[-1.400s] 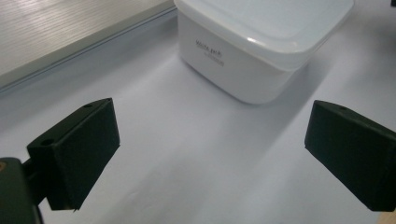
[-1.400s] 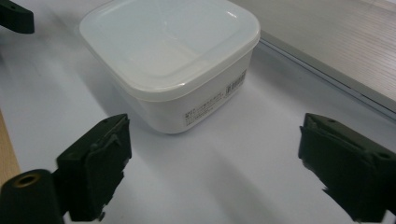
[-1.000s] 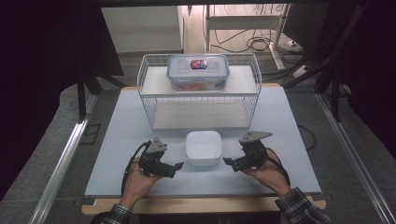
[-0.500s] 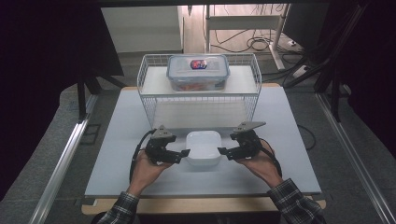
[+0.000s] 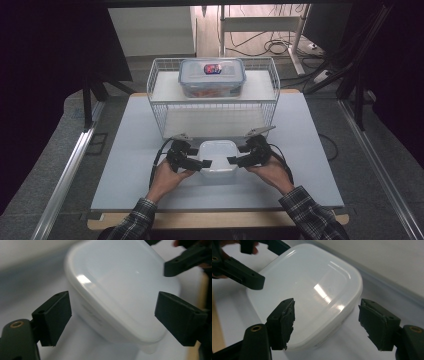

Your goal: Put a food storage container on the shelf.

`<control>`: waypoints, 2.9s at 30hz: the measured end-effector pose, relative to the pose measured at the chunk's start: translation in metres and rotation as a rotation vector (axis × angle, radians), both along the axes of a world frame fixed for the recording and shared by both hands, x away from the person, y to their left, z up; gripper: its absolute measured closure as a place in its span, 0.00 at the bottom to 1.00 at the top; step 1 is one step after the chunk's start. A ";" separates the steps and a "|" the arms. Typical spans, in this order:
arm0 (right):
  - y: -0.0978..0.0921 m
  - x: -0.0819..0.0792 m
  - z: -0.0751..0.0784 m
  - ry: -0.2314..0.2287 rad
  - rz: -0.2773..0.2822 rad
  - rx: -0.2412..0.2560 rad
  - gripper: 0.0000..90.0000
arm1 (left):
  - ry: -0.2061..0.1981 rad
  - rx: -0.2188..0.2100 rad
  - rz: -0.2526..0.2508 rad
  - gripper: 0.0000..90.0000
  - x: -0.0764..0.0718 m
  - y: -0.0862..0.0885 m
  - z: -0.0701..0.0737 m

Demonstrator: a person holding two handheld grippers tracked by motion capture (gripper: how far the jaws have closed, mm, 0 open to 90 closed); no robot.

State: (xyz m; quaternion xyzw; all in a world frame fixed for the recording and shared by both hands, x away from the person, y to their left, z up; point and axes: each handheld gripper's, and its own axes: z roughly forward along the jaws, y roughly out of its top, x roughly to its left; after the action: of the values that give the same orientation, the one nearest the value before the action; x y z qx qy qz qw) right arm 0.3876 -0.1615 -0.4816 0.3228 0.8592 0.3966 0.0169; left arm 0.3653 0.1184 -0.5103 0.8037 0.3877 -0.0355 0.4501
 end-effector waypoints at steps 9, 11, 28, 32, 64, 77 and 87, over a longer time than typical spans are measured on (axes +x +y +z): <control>-0.008 -0.021 0.004 0.051 -0.045 0.020 0.61 | -0.001 0.020 0.019 0.47 -0.020 0.007 0.008; -0.009 -0.023 0.006 0.043 -0.060 0.014 0.63 | -0.052 0.041 0.039 0.57 -0.026 0.010 0.015; -0.012 -0.041 0.010 -0.033 -0.158 0.065 0.88 | -0.088 0.038 0.182 0.86 -0.039 0.011 0.017; -0.012 -0.041 0.011 -0.048 -0.163 0.078 0.88 | -0.096 0.055 0.188 0.86 -0.039 0.009 0.016; -0.014 -0.040 0.056 -0.204 -0.137 0.177 0.88 | -0.263 0.027 0.217 0.86 -0.041 0.015 0.068; -0.008 -0.032 0.104 -0.271 -0.118 0.241 0.88 | -0.370 0.026 0.233 0.86 -0.039 0.024 0.124; -0.003 -0.020 0.148 -0.318 -0.111 0.275 0.88 | -0.430 0.006 0.250 0.86 -0.032 0.029 0.167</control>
State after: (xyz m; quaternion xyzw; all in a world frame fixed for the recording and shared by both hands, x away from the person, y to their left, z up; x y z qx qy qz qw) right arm 0.3675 -0.1649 -0.3339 0.3024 0.7644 0.5544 0.1298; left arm 0.3329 0.1472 -0.3438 0.7399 0.3796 0.1933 0.5207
